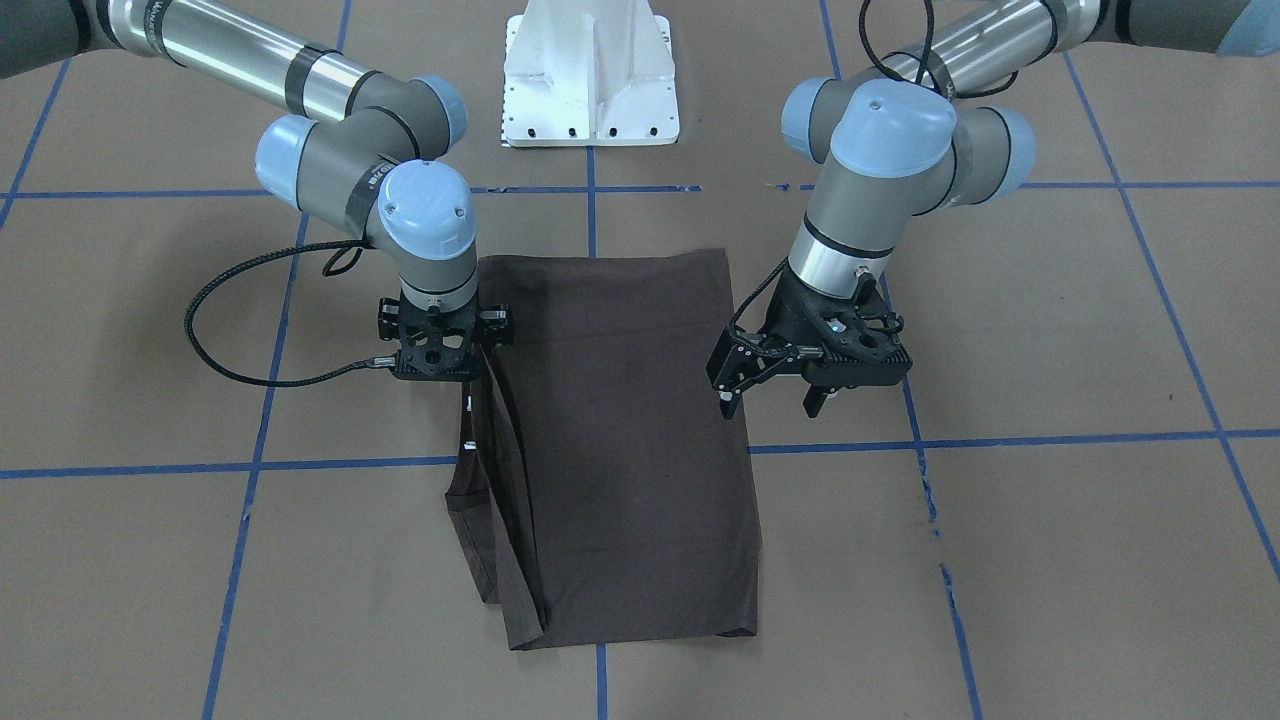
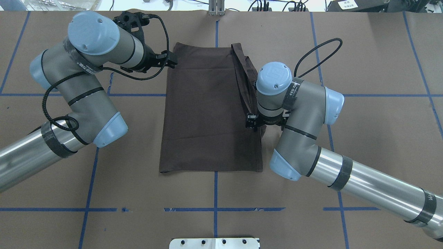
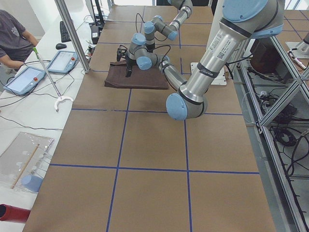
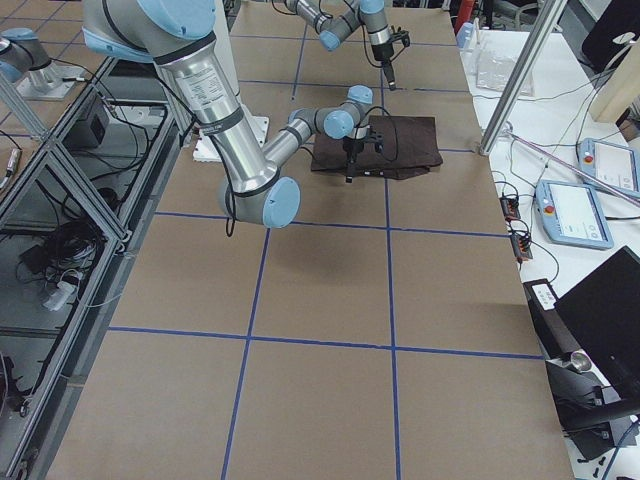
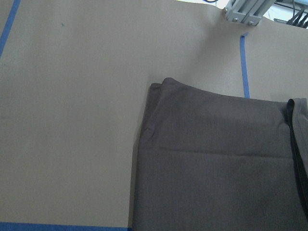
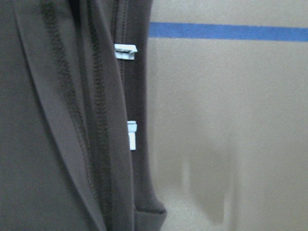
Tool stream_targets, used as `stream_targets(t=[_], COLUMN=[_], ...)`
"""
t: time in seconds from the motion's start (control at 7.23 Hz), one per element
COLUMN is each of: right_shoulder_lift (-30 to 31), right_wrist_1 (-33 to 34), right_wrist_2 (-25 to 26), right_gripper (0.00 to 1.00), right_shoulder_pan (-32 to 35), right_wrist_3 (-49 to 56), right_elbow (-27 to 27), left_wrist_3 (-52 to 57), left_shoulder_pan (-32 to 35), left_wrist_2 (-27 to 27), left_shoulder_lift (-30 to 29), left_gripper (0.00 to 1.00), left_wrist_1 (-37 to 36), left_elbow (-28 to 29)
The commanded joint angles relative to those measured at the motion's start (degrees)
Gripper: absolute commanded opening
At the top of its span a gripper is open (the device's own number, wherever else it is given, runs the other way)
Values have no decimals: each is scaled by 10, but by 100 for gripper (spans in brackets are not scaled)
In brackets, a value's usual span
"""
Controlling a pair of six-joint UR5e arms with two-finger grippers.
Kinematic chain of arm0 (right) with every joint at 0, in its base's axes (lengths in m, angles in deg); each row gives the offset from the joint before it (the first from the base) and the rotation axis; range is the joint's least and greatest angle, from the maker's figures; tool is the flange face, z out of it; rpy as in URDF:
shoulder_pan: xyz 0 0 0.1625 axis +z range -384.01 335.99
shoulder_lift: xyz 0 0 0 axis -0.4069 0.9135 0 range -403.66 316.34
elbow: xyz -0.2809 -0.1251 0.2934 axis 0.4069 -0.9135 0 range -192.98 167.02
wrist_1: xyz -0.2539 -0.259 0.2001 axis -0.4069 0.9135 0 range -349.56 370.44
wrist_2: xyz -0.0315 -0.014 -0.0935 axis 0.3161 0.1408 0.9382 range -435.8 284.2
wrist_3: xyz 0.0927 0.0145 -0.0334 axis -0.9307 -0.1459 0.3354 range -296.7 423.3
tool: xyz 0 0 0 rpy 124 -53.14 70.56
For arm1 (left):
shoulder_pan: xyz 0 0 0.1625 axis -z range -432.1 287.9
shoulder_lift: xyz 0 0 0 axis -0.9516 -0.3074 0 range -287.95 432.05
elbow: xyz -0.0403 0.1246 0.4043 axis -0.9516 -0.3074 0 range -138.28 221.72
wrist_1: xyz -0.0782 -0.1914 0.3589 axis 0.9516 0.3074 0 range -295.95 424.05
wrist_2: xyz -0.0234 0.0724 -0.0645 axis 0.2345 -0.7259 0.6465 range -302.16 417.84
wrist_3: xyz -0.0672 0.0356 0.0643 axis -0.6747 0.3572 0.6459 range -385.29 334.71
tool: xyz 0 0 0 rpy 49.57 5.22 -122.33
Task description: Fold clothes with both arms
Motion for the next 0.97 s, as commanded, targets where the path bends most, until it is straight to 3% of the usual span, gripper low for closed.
stream_targets(t=[0.0,0.28,0.55,0.69,0.83], right_shoulder_lift=[29,6,-25,-17,-8], right_wrist_1=[2,-5,-32,-59,-61], right_wrist_2=[-4,-1,0,-3,-15], right_gripper=[100,100,100,100,100], right_shoulder_pan=[23,34,35,37,39], right_wrist_3=[1,1,0,-7,-10], right_elbow=[22,37,49,67,93], left_wrist_3=[-2,-3,-30,-85,-132], left_shoulder_pan=[0,0,-3,-21,-72], left_wrist_2=[0,2,59,102,93], left_shoulder_lift=[-2,-4,1,21,55], left_gripper=[100,100,100,100,100], left_wrist_1=[0,1,12,13,12], left_elbow=[0,0,-8,-17,-61])
